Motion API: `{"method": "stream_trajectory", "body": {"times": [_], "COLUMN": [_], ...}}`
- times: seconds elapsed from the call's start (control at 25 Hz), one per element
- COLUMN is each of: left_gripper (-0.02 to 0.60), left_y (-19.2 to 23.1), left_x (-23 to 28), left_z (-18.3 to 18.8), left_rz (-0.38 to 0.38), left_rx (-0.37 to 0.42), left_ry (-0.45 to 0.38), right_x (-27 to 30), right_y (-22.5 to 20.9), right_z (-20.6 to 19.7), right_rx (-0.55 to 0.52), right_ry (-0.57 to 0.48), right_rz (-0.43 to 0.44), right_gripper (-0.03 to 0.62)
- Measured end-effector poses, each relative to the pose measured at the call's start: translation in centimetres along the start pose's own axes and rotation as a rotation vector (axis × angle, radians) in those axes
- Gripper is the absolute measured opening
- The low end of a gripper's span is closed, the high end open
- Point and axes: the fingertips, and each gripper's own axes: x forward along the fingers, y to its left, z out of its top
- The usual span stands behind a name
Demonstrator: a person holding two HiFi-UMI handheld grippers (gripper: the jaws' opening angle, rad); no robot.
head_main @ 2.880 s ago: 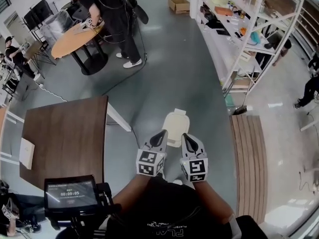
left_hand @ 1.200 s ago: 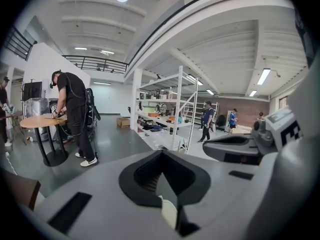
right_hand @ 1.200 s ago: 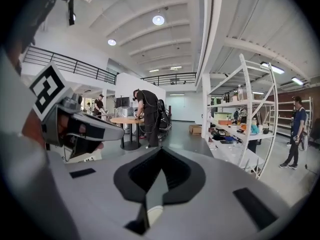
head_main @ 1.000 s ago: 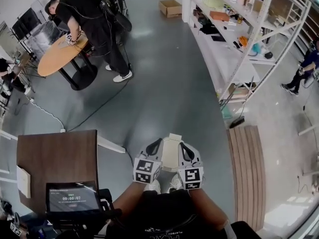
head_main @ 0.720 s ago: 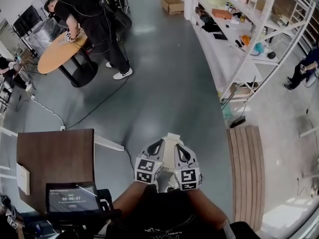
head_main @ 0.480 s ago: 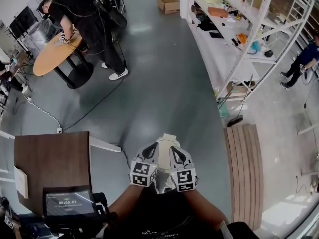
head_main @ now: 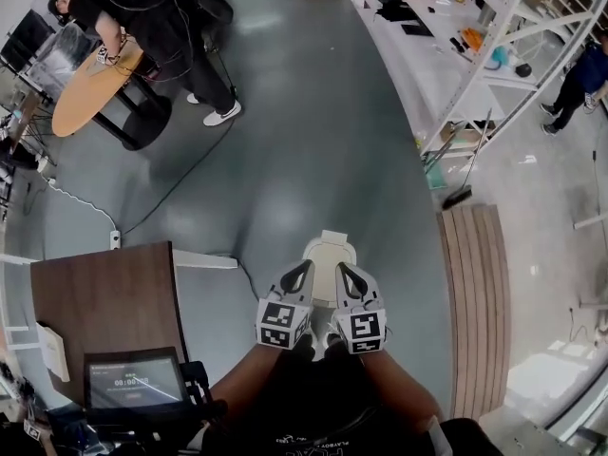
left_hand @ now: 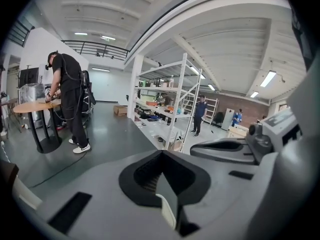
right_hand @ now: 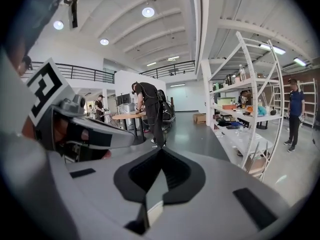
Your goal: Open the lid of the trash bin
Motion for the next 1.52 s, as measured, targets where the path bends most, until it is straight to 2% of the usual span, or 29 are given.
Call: {"method": "stream_trajectory", "body": {"times": [0.24, 0.48, 0.68, 0.76, 0.92, 1.12, 1.36, 1.52], "left_gripper": [0.000, 0.000, 0.000, 0.000, 0.000, 0.000, 0.000, 0.000], "left_y": [0.6, 1.8, 3.5, 3.9, 4.6, 4.6, 6.2, 6.2], "left_x": [0.5, 2.2, 5.1, 5.3, 5.1, 8.0, 8.9, 9.7], "left_z": [-5.6, -11.8, -17.5, -19.2, -21.8, -29.0, -34.8, -38.1], "left_rz": [-0.016, -0.049, -0.041, -0.042, -0.042, -0.027, 0.027, 0.024], "left_rx": [-0.062, -0.090, -0.109, -0.118, -0.090, -0.092, -0.081, -0.087], "left_ry": [0.080, 0.171, 0.206, 0.233, 0.281, 0.328, 0.362, 0.362], "right_x": [0.7, 2.6, 4.9, 5.2, 4.8, 5.6, 6.5, 6.7], "right_y": [1.7, 3.3, 2.6, 2.6, 3.1, 2.2, 3.5, 3.9], "right_z": [-5.3, -10.2, -16.4, -17.6, -19.8, -28.7, -35.3, -39.0], "right_rx": [0.028, 0.042, 0.042, 0.038, 0.056, 0.158, 0.208, 0.225], "right_ry": [0.106, 0.177, 0.229, 0.244, 0.276, 0.353, 0.425, 0.454], "right_rz": [0.021, 0.058, 0.067, 0.061, 0.039, 0.013, -0.005, -0.002], "right_gripper": [-0.002, -0.002, -0.002, -0.002, -0.002, -0.002, -0.002, -0.002]}}
